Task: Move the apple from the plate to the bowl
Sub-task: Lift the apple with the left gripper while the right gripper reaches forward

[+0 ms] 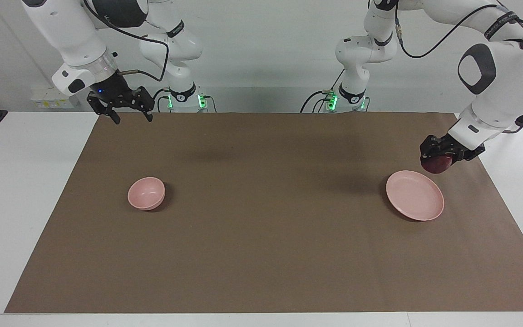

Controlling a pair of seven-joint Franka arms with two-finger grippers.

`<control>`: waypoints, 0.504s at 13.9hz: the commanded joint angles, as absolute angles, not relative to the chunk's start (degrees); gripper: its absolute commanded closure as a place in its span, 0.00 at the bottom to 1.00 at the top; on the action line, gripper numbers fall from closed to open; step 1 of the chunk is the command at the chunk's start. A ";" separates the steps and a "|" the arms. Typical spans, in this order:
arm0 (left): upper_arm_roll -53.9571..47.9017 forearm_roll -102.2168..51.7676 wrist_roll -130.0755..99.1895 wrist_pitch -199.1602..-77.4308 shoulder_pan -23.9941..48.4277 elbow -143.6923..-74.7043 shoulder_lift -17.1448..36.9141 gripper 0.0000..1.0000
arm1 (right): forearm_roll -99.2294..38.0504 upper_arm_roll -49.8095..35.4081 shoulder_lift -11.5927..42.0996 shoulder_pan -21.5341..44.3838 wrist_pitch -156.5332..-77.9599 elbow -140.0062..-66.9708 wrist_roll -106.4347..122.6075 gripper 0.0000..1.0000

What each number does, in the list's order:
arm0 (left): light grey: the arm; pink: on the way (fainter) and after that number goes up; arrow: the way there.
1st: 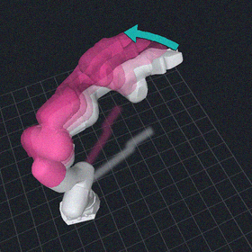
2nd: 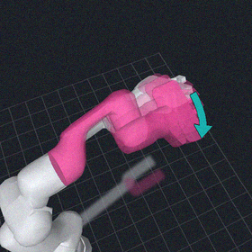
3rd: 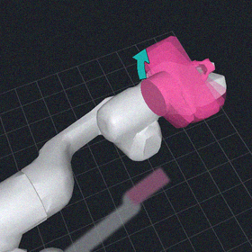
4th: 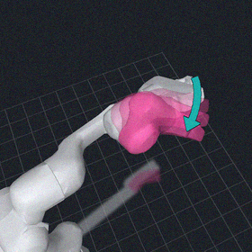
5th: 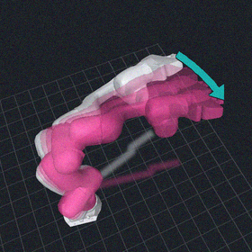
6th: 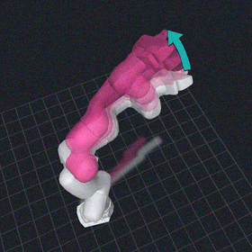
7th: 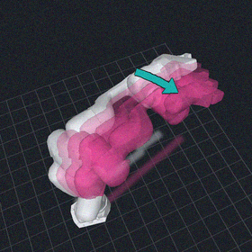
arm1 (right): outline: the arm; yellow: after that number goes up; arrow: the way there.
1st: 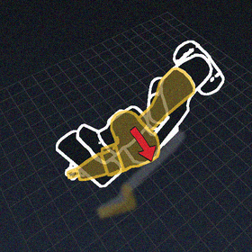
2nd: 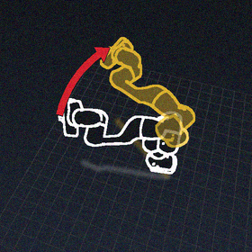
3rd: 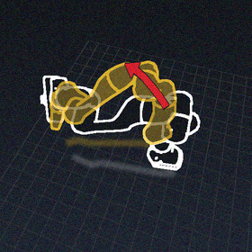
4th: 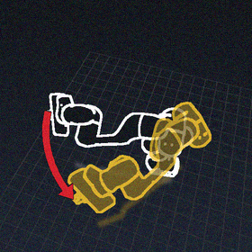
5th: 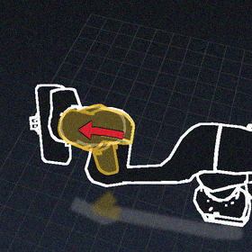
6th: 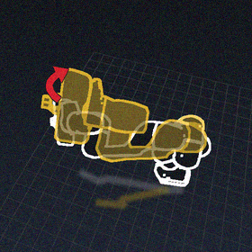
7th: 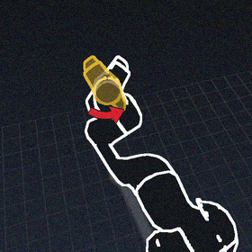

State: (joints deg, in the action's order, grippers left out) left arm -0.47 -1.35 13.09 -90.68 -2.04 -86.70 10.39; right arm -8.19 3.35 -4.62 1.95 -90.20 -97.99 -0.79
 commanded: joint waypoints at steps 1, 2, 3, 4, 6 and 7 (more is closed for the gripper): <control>-0.09 -1.05 12.66 -85.35 -1.58 -83.68 9.85 1.00 | -13.08 3.16 -7.91 1.93 -90.97 -102.74 -4.21 0.00; -0.17 -1.40 12.13 -85.43 -1.58 -83.67 9.41 1.00 | -15.44 3.16 -8.17 1.93 -91.05 -103.35 -4.65 0.00; -1.05 -1.93 10.91 -86.04 -1.58 -83.67 9.06 1.00 | -16.69 3.16 -8.35 2.54 -91.14 -103.53 -5.96 0.00; -2.10 -3.15 8.55 -85.87 -1.67 -84.02 8.70 1.00 | -17.92 3.16 -8.26 3.33 -91.23 -103.54 -8.06 0.00; -2.20 -9.80 6.07 -85.34 -1.67 -85.42 7.91 1.00 | -20.47 3.16 -8.35 4.56 -91.93 -103.80 -12.72 0.00; -2.11 -13.85 4.67 -85.08 -1.76 -85.95 7.65 1.00 | -20.65 3.16 -8.35 5.70 -92.37 -103.80 -15.62 0.00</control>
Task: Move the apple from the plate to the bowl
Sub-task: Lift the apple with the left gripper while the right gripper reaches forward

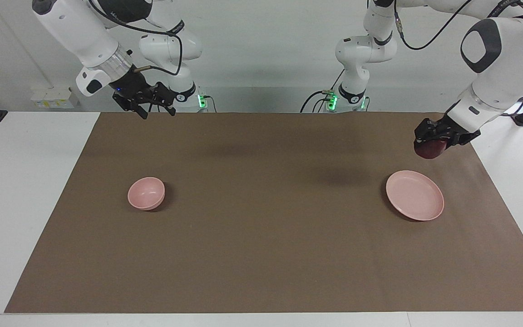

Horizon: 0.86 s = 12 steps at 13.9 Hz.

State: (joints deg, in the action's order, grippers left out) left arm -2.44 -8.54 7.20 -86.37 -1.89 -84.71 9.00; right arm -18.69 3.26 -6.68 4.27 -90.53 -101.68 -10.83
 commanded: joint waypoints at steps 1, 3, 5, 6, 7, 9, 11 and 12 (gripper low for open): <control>-2.20 -16.93 1.35 -85.34 -1.67 -86.57 7.30 1.00 | -21.70 3.16 -8.35 6.41 -92.63 -103.80 -18.08 0.00; -2.46 -24.22 -3.93 -85.17 -1.50 -86.66 7.29 1.00 | -22.76 3.08 -8.35 8.43 -93.16 -103.80 -24.84 0.00; -2.72 -31.35 -13.39 -85.34 -0.62 -87.19 7.21 1.00 | -23.11 3.08 -8.35 10.71 -93.34 -103.80 -31.78 0.00; -3.25 -34.25 -17.19 -85.17 -0.35 -87.71 7.21 1.00 | -24.07 3.08 -8.35 11.51 -93.43 -103.80 -34.69 0.00; -4.04 -37.24 -18.71 -85.17 -0.18 -88.93 6.86 1.00 | -25.91 3.08 -8.26 11.86 -93.60 -103.89 -37.41 0.00; -5.62 -42.51 -19.07 -85.86 0.17 -92.18 5.02 1.00 | -28.64 2.99 -8.17 12.48 -93.78 -104.41 -44.00 0.00; -5.80 -50.67 -17.50 -86.13 0.18 -94.91 4.66 1.00 | -31.54 2.99 -7.65 12.66 -93.95 -104.59 -49.46 0.00; -6.06 -52.89 -13.75 -86.31 0.78 -95.70 4.40 1.00 | -33.21 2.90 -7.56 12.66 -94.39 -104.85 -52.01 0.00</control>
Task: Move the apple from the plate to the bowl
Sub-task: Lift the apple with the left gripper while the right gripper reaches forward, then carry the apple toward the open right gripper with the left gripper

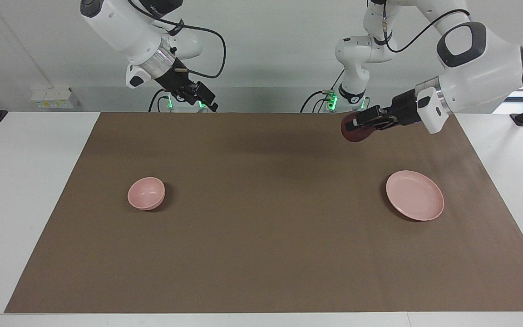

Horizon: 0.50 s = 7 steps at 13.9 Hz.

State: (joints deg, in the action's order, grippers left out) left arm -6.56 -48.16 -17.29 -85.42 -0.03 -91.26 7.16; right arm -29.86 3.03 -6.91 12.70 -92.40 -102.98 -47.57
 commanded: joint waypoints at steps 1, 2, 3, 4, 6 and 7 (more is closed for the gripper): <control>-6.50 -55.00 -12.23 -87.53 2.01 -96.58 3.70 1.00 | -34.44 2.90 -7.47 12.66 -95.61 -105.20 -54.64 0.00; -6.68 -59.20 -11.35 -89.19 2.63 -98.94 3.43 1.00 | -35.32 2.90 -7.47 12.83 -96.93 -105.55 -57.97 0.00; -6.94 -64.72 -7.94 -90.17 3.07 -101.40 3.17 1.00 | -36.20 2.90 -7.47 12.92 -97.64 -105.56 -60.36 0.00; -7.29 -68.52 -3.82 -92.79 4.73 -103.86 2.73 1.00 | -37.17 2.90 -7.38 13.01 -98.52 -105.56 -62.21 0.00; -7.47 -76.85 0.94 -97.11 7.46 -106.86 2.80 1.00 | -39.88 2.90 -7.12 13.01 -101.14 -105.64 -70.09 0.00; -7.47 -80.65 4.88 -97.55 8.51 -107.66 3.77 1.00 | -41.99 2.90 -6.25 12.92 -101.77 -105.47 -73.44 0.00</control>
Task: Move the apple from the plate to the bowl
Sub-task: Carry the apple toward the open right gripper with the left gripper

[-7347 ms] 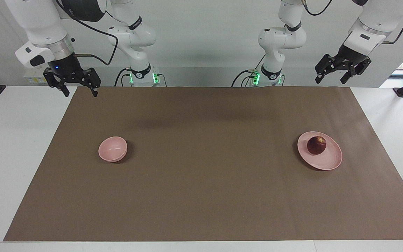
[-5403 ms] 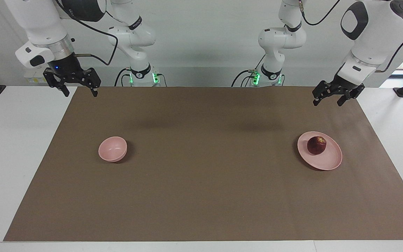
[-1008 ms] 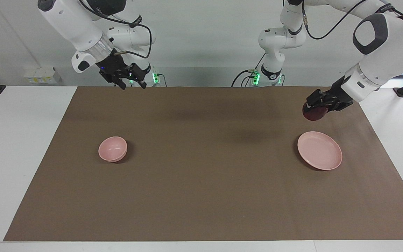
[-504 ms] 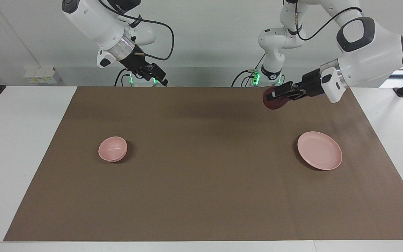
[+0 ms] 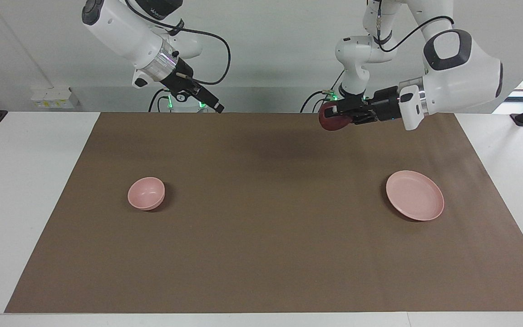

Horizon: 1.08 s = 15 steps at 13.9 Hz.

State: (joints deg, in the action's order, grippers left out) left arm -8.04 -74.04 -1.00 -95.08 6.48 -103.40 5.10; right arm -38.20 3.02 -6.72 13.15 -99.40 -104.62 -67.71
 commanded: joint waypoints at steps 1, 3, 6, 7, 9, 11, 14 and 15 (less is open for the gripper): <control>-7.47 -82.95 7.53 -98.43 10.44 -108.36 4.39 1.00 | -43.75 2.90 -6.07 13.01 -101.78 -105.56 -75.13 0.00; -7.47 -87.17 10.80 -100.01 12.56 -108.28 5.71 1.00 | -46.65 2.90 -5.45 12.57 -101.78 -105.47 -78.03 0.00; -7.56 -91.48 11.16 -103.61 16.85 -108.28 5.89 1.00 | -52.19 2.99 -3.52 11.95 -101.87 -105.03 -81.63 0.00; -7.56 -93.15 11.51 -104.84 18.09 -108.37 5.89 1.00 | -54.82 3.08 -2.21 11.43 -101.78 -104.59 -82.96 0.00; -7.73 -95.52 13.09 -106.77 19.77 -108.37 5.89 1.00 | -58.34 3.08 -1.76 10.64 -101.52 -104.33 -83.23 0.00; -8.78 -96.68 14.06 -108.71 20.39 -108.37 5.98 1.00 | -60.46 3.08 -1.85 9.85 -99.59 -104.33 -82.88 0.00; -10.37 -98.87 17.49 -111.61 20.39 -108.02 6.94 1.00 | -63.62 3.25 -2.02 7.57 -94.85 -104.41 -81.92 0.00; -10.81 -98.96 18.01 -113.45 20.48 -107.84 7.03 1.00 | -64.33 3.25 -2.02 7.30 -93.96 -104.50 -81.13 0.00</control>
State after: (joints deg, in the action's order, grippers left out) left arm -10.44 -96.99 15.93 -110.53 19.86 -107.56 7.08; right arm -61.87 3.50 -1.81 8.82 -96.25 -104.67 -81.73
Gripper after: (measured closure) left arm 0.251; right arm 0.000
